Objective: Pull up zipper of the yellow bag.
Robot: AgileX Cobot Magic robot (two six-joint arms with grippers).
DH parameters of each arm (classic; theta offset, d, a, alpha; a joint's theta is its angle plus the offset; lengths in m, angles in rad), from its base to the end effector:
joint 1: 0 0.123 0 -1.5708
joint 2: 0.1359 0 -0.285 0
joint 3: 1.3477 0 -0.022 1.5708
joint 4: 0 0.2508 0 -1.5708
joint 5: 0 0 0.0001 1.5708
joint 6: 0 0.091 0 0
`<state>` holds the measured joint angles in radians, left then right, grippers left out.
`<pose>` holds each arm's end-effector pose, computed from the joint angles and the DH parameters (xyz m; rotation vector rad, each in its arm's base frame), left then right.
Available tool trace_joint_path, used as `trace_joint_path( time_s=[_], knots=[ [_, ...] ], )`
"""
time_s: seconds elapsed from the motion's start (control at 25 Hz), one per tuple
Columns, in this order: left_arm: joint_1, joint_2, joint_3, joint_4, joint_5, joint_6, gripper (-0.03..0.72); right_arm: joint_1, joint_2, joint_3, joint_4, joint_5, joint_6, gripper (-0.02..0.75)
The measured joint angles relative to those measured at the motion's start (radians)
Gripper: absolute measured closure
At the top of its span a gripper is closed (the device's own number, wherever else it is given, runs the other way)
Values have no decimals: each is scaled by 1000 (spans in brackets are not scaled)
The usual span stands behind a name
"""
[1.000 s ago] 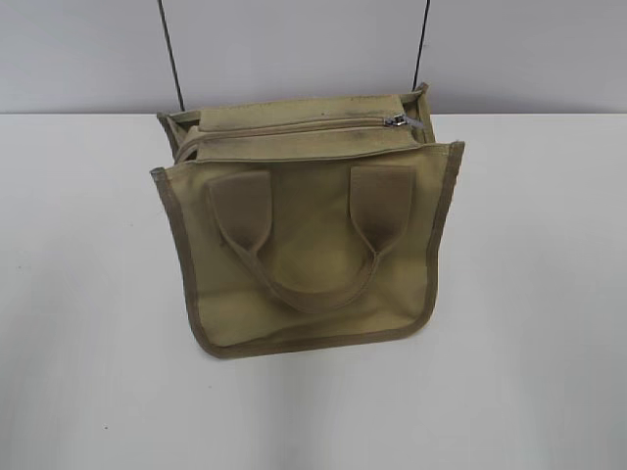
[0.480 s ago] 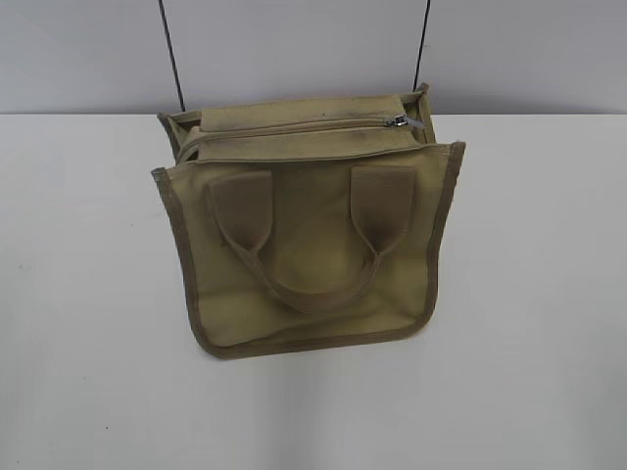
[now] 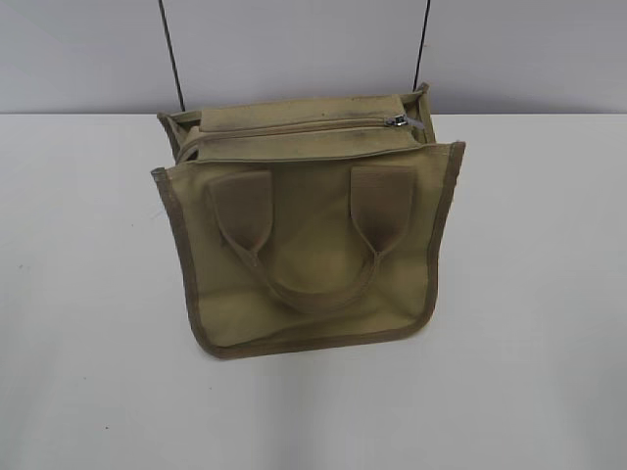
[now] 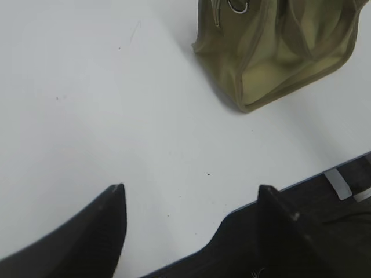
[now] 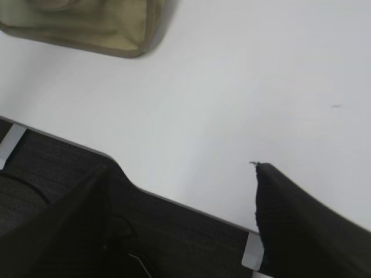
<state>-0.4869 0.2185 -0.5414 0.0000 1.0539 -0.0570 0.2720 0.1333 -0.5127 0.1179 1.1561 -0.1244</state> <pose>0.0236 -0.0125 0.2874 0.4759 2.1798 -0.2996 0.0063 0.0119 0.2738 -0.4493 2.2178 0.2259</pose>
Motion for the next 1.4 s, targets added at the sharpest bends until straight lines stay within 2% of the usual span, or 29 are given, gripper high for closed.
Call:
trace_joint_path(
  time_s=[0.4,0.76,0.84,0.96,1.2,1.32,1.4],
  knots=[
    [0,0,0,9,-1,3,206,0,0,44,-3,-58,0,174],
    [1,0,0,0,-2,5,211,0,0,46,-4,-61,0,174],
    [21,-2,2,0,-3,5,211,-3,0,46,-4,-61,0,174],
    [92,-29,5,0,-4,5,212,-45,-2,46,-3,-61,0,174],
    [324,-105,5,0,-7,5,214,-241,-63,46,-2,-61,0,174],
    [401,-159,5,0,-7,5,214,-292,-131,46,-2,-62,1,174],
    [423,-198,5,0,-8,5,214,-304,-138,46,-3,-61,1,174]
  ],
)
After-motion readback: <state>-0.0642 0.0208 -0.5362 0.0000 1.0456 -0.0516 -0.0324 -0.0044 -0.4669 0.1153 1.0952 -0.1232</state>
